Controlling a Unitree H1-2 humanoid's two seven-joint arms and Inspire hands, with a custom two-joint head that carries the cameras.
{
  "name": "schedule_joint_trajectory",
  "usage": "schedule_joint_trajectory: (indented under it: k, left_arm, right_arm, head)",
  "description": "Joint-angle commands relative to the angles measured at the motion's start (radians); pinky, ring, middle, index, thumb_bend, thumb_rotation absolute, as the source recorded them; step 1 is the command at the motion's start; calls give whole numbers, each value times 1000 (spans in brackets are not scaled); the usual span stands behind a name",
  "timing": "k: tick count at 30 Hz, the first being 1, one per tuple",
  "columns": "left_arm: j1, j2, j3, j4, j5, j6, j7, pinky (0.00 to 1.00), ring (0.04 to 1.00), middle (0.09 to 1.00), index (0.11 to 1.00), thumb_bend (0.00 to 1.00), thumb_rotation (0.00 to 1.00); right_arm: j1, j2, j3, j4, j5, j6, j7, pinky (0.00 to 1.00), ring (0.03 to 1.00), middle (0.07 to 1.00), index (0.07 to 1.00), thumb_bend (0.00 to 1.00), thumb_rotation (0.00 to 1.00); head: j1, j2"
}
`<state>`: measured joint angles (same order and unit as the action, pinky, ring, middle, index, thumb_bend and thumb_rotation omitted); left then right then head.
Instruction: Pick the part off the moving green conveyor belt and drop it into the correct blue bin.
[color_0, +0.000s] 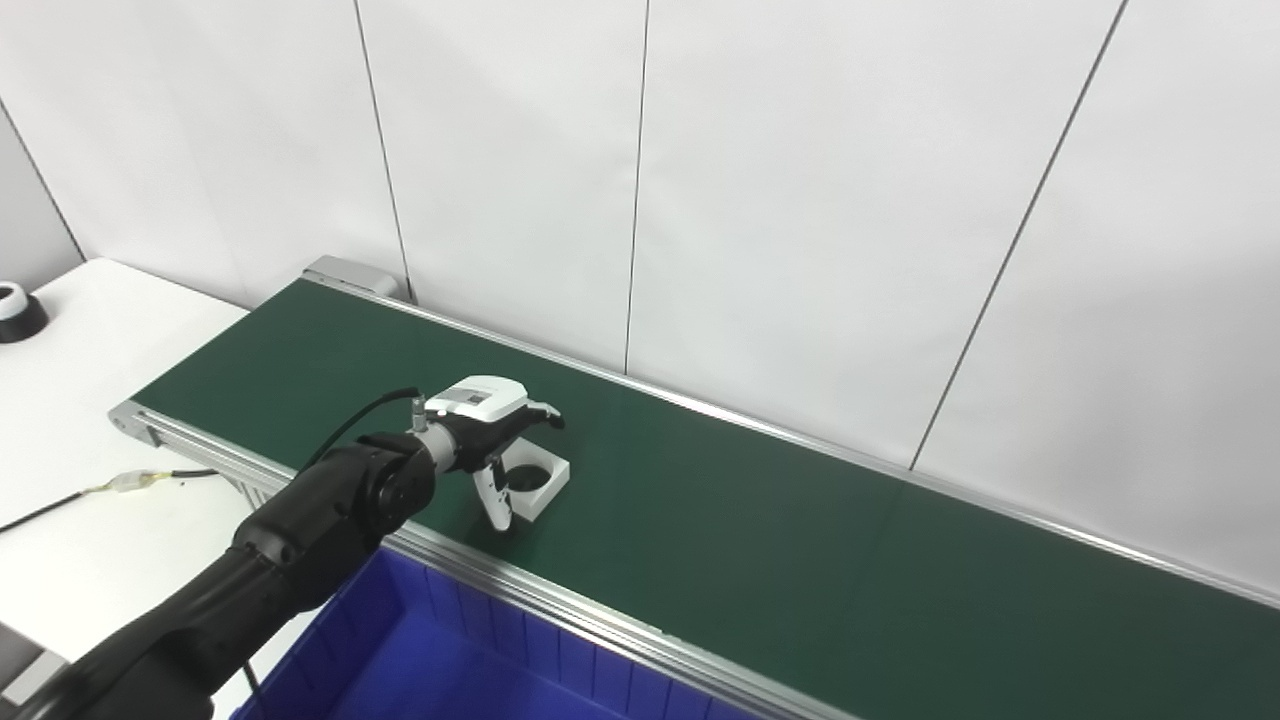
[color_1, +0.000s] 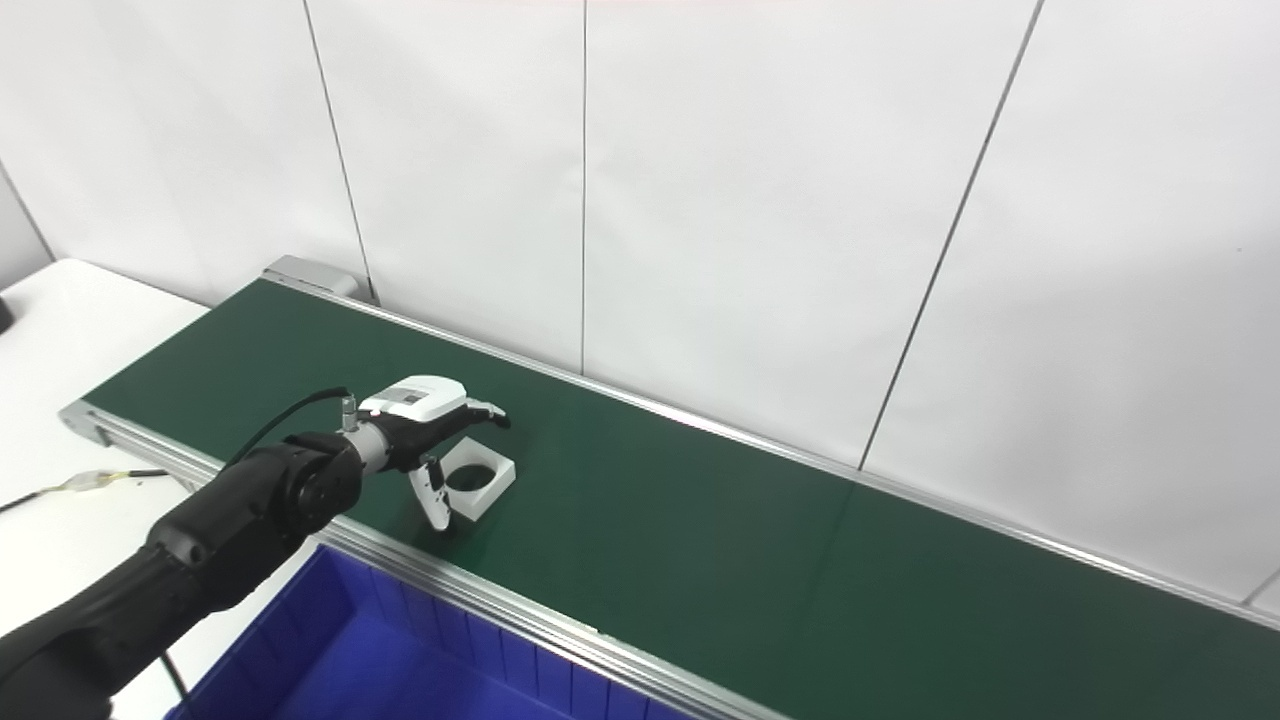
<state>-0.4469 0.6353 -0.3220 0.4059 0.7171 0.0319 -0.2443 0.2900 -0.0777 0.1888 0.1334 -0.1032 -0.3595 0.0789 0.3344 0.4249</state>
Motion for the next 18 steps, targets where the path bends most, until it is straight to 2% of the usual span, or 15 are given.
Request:
schedule_joint_trajectory:
  k: [1, 9, 13, 15, 18]
  left_arm:
    - [-38, 19, 15, -10, 2, 7, 10, 795, 871, 895, 861, 856, 0]
    - [-29, 13, -8, -29, 21, -6, 7, 780, 840, 851, 803, 844, 0]
    - [-16, 4, -28, -44, 41, -12, 11, 768, 785, 824, 766, 852, 0]
    - [-14, 2, -58, -31, 67, -42, 27, 746, 761, 812, 760, 824, 0]
    - [-13, -6, -95, 20, 104, -112, 99, 693, 722, 770, 735, 822, 0]
  right_arm:
    - [2, 0, -3, -35, 1, -40, 1, 715, 809, 863, 906, 613, 376]
    - [8, -1, -5, -47, 12, -28, 5, 715, 809, 865, 908, 624, 379]
    - [12, -1, -6, -56, 5, -25, 1, 710, 802, 859, 905, 624, 382]
    - [13, -1, -7, -58, 7, -26, 2, 713, 803, 858, 904, 627, 385]
    - [13, -2, -8, -61, 10, -21, 4, 715, 804, 859, 902, 630, 389]
  head:
    - [0, 2]
    - [-2, 13]
    - [-7, 18]
    - [-8, 20]
    - [-10, 22]
